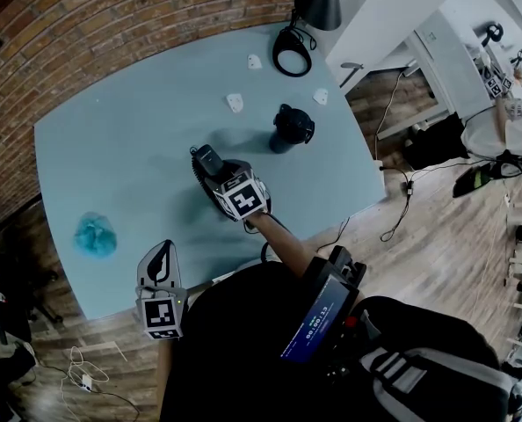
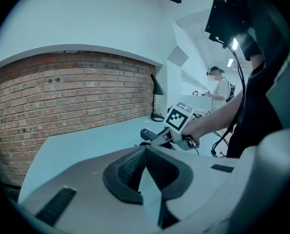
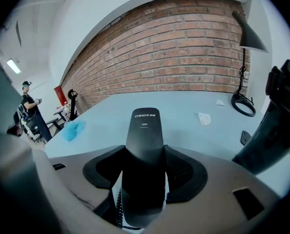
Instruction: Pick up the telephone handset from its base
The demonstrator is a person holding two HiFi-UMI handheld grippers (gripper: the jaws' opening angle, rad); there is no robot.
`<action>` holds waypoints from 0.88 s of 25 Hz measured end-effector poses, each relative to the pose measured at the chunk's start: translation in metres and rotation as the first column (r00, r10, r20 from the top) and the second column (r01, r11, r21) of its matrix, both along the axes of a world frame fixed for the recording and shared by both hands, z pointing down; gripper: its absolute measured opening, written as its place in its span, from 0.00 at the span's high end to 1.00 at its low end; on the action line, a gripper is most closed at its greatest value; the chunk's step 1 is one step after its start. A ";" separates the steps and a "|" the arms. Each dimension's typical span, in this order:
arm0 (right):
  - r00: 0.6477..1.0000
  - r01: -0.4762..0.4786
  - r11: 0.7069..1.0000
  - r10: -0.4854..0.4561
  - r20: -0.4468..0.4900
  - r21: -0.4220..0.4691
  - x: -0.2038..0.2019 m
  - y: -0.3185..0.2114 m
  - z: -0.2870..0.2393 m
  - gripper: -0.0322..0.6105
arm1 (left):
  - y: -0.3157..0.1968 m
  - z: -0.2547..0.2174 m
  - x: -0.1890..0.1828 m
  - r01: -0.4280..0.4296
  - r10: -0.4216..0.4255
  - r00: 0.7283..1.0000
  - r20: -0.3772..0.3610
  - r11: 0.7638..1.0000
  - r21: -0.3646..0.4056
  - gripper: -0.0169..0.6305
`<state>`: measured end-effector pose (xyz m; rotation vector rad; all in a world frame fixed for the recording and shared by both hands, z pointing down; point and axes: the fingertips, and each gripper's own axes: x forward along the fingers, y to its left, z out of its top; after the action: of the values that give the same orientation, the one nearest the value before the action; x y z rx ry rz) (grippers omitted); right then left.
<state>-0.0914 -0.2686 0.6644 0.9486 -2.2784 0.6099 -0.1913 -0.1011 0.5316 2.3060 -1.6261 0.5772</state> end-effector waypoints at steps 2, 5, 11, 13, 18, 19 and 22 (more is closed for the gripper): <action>1.000 -0.006 1.000 0.006 0.009 -0.002 0.000 -0.001 -0.004 0.57 | 0.000 0.000 0.001 -0.002 0.002 1.000 0.001 1.000 -0.001 0.94; 0.999 -0.018 1.000 0.018 0.033 -0.004 -0.001 -0.002 -0.010 0.57 | 0.000 0.000 0.001 -0.004 0.004 1.000 0.002 1.000 0.000 0.94; 0.998 -0.028 1.000 0.028 0.064 0.004 -0.002 -0.005 -0.021 0.57 | 0.001 0.000 0.001 -0.007 0.007 1.000 0.001 1.000 0.002 0.94; 0.997 -0.032 0.999 0.031 0.076 0.005 -0.003 -0.006 -0.025 0.57 | 0.000 0.000 0.001 -0.007 0.007 1.000 0.000 1.000 0.001 0.94; 0.993 -0.039 0.999 0.038 0.110 0.008 -0.005 -0.009 -0.036 0.57 | 0.000 0.000 0.002 -0.006 0.006 1.000 0.001 1.000 0.001 0.94; 0.992 -0.041 0.999 0.040 0.121 0.007 -0.005 -0.009 -0.039 0.57 | 0.001 0.000 0.002 -0.006 0.006 1.000 0.001 1.000 0.002 0.94; 0.985 -0.044 0.999 0.043 0.166 0.005 -0.008 -0.011 -0.048 0.57 | 0.002 0.001 0.002 -0.006 0.006 1.000 0.001 1.000 0.002 0.94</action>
<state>-0.0996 -0.2793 0.6163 0.9868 -2.4132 0.7217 -0.1894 -0.0995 0.5323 2.3128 -1.6218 0.5787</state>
